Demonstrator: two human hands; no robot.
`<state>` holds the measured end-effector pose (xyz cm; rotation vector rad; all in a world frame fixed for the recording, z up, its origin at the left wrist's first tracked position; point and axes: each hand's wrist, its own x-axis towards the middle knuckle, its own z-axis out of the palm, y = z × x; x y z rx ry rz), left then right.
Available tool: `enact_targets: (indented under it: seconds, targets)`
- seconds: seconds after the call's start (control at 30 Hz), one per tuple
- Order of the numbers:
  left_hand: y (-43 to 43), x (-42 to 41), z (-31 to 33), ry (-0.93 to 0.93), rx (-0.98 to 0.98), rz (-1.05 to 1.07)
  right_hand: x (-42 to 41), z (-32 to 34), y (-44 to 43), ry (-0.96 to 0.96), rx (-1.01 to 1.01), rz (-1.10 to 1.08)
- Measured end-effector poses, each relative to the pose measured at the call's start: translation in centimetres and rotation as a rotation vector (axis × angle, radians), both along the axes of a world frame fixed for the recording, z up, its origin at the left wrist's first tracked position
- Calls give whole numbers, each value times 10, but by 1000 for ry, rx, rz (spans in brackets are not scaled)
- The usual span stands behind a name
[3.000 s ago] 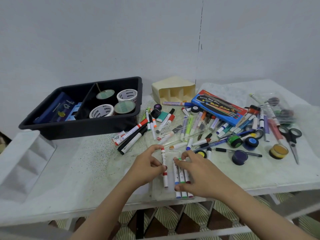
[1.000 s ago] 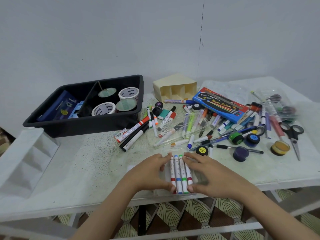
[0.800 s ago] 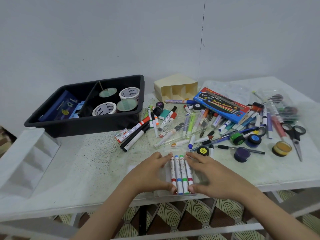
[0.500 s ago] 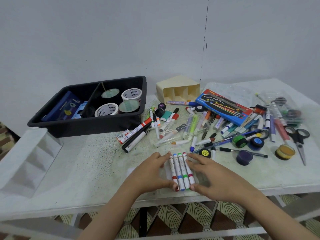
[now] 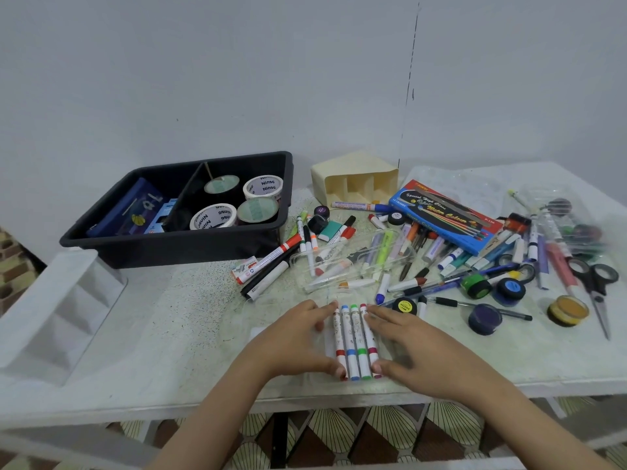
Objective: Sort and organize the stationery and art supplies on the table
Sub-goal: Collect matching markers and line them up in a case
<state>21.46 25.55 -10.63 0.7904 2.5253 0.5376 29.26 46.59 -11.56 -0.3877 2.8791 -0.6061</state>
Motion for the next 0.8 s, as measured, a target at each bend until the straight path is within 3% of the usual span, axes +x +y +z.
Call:
enact_targets:
  seconds: [0.23, 0.33, 0.43, 0.53, 0.63, 0.8]
  targets:
    - [2, -4, 4, -54, -9, -32, -8, 1, 1, -7, 8, 13]
    - [2, -12, 11, -29, 137, 66, -11, 1, 3, 11, -59, 2]
    - [7, -24, 19, 186, 231, 185, -12, 3, 7, 87, -177, -30]
    - [12, -53, 28, 549, 194, 167, -19, 8, 13, 183, -228, -93]
    - [21, -94, 39, 835, -32, 109, -39, 15, 20, 248, -208, -130]
    - [47, -144, 55, 864, -633, 10, -78, 26, 31, 248, -178, -171]
